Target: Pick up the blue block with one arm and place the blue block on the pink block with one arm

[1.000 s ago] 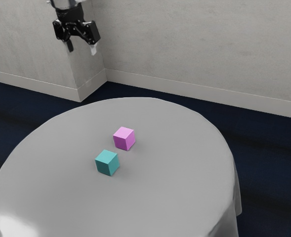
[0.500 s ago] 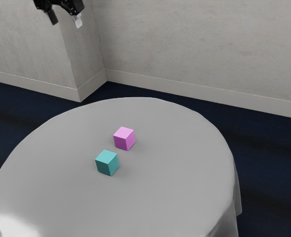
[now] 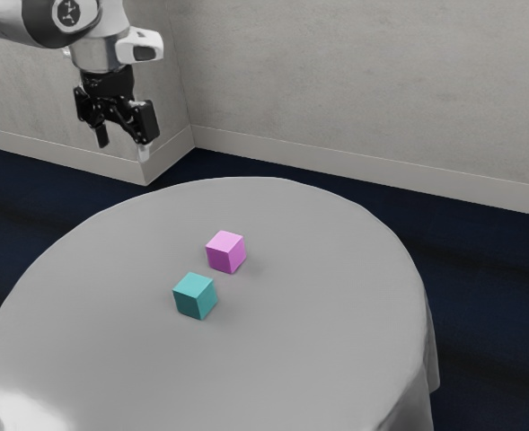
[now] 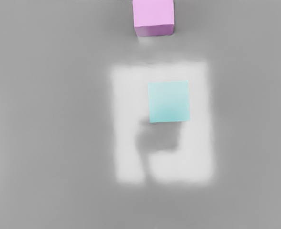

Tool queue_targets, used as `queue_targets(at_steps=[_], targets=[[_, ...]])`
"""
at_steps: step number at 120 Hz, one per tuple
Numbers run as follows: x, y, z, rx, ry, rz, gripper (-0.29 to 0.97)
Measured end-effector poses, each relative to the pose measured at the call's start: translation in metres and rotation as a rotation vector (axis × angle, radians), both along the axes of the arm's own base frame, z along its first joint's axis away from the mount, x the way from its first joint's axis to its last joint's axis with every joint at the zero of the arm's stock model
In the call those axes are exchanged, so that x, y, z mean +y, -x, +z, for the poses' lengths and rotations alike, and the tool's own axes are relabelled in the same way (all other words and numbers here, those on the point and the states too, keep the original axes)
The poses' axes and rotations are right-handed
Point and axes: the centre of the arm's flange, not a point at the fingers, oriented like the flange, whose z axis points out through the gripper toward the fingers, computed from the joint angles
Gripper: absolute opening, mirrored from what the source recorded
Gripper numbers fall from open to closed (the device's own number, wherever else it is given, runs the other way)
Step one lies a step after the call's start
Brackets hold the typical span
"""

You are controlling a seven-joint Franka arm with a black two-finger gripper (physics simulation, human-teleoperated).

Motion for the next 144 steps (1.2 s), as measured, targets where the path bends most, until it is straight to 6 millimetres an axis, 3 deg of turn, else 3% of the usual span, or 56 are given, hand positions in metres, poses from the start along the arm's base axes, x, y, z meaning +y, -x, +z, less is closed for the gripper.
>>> queue_targets(at_steps=[11, 29, 58, 85, 144], targets=[[-0.006, 0.005, -0.036, 0.022, -0.003, -0.016, 0.68], [0.003, 0.003, -0.091, 0.044, 0.008, -0.007, 0.68], [0.0, -0.022, -0.156, 0.014, 0.034, -0.016, 0.68], [-0.002, -0.011, -0.223, 0.022, 0.069, -0.005, 0.68], [-0.01, -0.024, -0.295, 0.02, 0.102, -0.003, 0.68]])
